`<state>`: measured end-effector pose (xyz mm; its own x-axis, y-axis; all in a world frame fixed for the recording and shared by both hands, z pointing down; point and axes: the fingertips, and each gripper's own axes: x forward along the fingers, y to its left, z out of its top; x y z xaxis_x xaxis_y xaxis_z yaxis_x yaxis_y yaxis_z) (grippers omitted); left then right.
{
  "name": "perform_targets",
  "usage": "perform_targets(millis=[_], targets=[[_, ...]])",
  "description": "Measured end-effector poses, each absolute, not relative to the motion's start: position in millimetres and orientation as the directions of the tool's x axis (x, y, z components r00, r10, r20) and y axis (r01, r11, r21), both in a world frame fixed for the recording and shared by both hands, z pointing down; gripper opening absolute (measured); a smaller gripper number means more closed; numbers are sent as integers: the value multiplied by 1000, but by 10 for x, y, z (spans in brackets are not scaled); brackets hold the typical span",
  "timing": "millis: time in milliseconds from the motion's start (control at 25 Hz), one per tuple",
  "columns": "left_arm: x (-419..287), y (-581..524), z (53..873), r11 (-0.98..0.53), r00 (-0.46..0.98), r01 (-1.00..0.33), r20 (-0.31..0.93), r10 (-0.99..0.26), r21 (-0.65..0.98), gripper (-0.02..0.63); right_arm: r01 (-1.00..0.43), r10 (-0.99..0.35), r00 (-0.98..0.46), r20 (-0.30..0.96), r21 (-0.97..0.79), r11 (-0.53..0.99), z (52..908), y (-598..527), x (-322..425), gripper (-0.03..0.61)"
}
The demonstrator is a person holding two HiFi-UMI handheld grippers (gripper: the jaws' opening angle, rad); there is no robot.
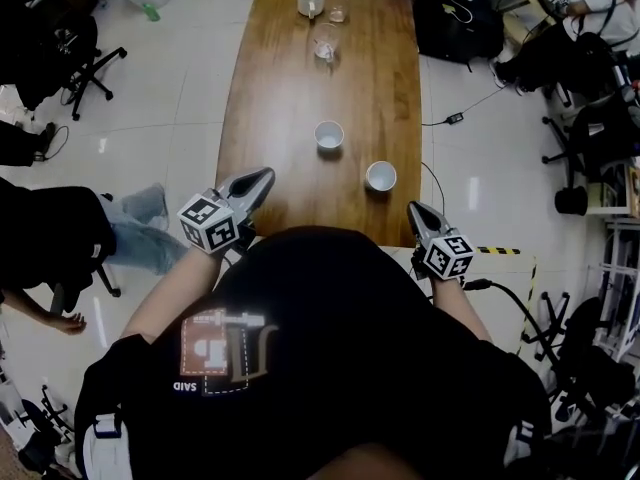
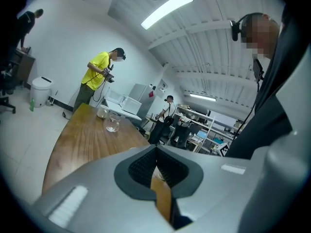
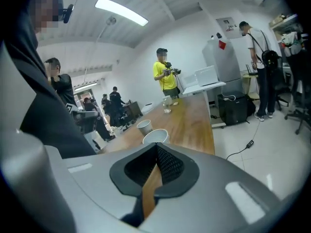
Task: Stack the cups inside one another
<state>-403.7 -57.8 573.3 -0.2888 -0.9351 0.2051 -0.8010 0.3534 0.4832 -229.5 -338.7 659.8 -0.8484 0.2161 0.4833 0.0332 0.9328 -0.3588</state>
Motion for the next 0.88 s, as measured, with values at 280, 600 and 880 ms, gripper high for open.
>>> perform_targets(millis=[280, 600, 880], targets=[[-4007, -607, 5718, 352, -291, -794, 199, -936, 495, 2, 108, 259, -844, 470, -324, 940, 6497, -3254, -2452, 14], [-4017, -551, 5682, 361, -306, -794, 192, -933, 489, 2, 318, 319, -759, 568, -105, 942, 6414, -3031, -2529, 26], [-3955, -522, 5674, 368, -311, -792, 196, -930, 488, 2, 725, 265, -522, 811, 258, 639, 6685, -2707, -2785, 140]])
